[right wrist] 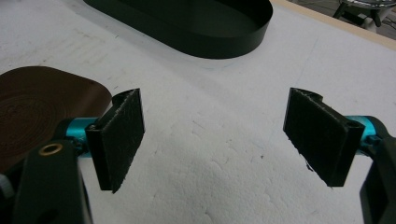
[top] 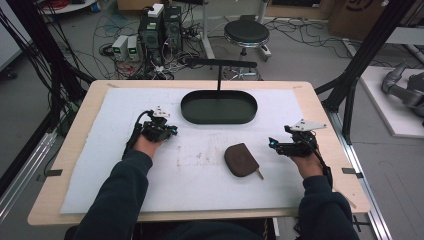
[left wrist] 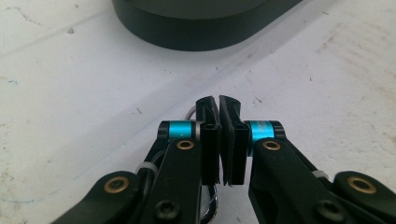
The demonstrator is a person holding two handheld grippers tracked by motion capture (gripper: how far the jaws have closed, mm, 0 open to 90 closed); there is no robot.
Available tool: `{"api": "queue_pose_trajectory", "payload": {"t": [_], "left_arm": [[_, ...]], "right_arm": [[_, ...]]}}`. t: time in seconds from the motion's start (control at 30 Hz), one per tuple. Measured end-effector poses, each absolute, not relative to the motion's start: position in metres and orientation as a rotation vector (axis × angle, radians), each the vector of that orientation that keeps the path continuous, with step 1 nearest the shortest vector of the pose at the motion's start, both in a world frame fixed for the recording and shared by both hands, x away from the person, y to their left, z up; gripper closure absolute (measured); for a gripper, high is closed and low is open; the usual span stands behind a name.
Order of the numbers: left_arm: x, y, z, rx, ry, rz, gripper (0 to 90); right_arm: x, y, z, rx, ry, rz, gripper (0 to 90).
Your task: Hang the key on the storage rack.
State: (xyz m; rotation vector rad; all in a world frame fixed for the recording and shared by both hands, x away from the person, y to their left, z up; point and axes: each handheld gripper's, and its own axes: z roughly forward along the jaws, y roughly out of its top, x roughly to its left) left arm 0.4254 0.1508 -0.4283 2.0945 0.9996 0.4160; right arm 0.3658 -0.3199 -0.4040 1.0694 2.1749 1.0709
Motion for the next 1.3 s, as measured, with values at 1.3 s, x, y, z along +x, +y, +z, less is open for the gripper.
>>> {"api": "queue_pose_trajectory", "payload": {"t": [1.3], "left_arm": [[0.425,0.183,-0.359,1.761,0.824,0.373,88.0]], "right_arm": [[0.367,-0.317,-0.404,1.064,2.185,1.074,20.9]]}}
